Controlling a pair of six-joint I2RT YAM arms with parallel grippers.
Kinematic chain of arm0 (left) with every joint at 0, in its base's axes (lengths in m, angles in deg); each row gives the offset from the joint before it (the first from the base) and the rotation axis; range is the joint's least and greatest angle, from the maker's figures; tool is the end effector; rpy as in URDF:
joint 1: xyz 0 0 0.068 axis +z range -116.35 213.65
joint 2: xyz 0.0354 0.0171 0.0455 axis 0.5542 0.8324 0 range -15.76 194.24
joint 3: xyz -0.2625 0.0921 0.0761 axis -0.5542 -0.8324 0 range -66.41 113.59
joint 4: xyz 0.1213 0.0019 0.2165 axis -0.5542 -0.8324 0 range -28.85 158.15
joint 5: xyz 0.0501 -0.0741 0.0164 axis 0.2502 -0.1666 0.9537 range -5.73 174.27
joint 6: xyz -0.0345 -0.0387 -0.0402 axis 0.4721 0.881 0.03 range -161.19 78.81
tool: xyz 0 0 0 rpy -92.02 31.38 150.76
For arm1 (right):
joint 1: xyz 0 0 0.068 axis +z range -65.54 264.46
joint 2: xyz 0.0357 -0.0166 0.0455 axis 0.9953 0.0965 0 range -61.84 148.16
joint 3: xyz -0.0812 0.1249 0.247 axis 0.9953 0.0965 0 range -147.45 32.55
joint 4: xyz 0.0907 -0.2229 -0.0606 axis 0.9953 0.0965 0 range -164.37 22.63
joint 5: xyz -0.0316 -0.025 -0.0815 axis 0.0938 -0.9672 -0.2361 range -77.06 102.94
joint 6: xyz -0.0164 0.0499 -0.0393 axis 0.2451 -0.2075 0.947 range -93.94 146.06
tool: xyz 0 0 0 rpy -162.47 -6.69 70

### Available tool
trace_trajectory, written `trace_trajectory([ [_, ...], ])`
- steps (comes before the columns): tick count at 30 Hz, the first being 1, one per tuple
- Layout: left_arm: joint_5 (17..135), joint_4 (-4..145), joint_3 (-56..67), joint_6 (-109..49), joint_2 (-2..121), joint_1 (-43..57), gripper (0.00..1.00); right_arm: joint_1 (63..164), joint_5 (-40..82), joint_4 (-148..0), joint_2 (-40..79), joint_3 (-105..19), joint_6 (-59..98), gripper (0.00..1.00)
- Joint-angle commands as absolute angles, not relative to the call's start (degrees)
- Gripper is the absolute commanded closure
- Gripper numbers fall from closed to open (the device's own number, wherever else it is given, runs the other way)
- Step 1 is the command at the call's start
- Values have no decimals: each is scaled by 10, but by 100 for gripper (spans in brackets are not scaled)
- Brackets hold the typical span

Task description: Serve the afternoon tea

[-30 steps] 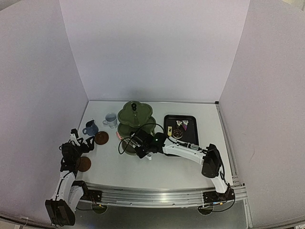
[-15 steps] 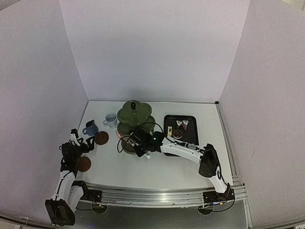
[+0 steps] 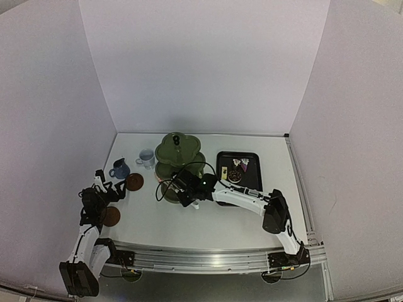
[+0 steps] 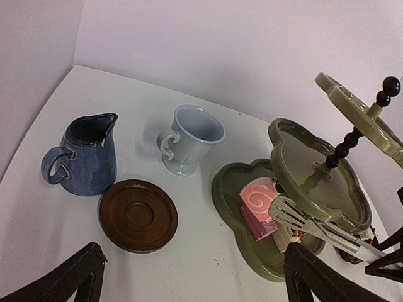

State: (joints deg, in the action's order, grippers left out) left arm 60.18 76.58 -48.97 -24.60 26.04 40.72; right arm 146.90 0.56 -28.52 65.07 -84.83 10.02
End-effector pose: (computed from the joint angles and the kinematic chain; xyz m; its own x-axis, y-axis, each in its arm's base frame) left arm 0.1640 -0.0010 0.2265 -0.3401 -0.3048 -0.8896 0.1879 0.9049 -0.3819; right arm 0.2394 0.4350 0.2559 -0.5896 -0.5464 -0.5948 -0.6728 0.7397 -0.0125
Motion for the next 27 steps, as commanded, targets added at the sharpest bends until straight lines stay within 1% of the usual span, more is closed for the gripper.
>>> trace_trajectory([
  [1,578,797,-471,-250,281,409,1,1467,4,-317,637,-852,99,100],
  [7,577,790,-474,-249,274,409,1,1467,-2,-331,623,-822,93,100],
  [10,570,774,-469,-254,271,409,1,1467,-5,-333,628,-827,96,100],
  [18,484,758,-423,-318,318,409,0,1467,-49,-334,611,-812,96,100],
  [24,455,810,-420,-306,350,409,0,1467,-63,-335,604,-803,86,100],
  [27,469,832,-426,-280,354,405,0,1467,-74,-335,596,-809,85,100],
])
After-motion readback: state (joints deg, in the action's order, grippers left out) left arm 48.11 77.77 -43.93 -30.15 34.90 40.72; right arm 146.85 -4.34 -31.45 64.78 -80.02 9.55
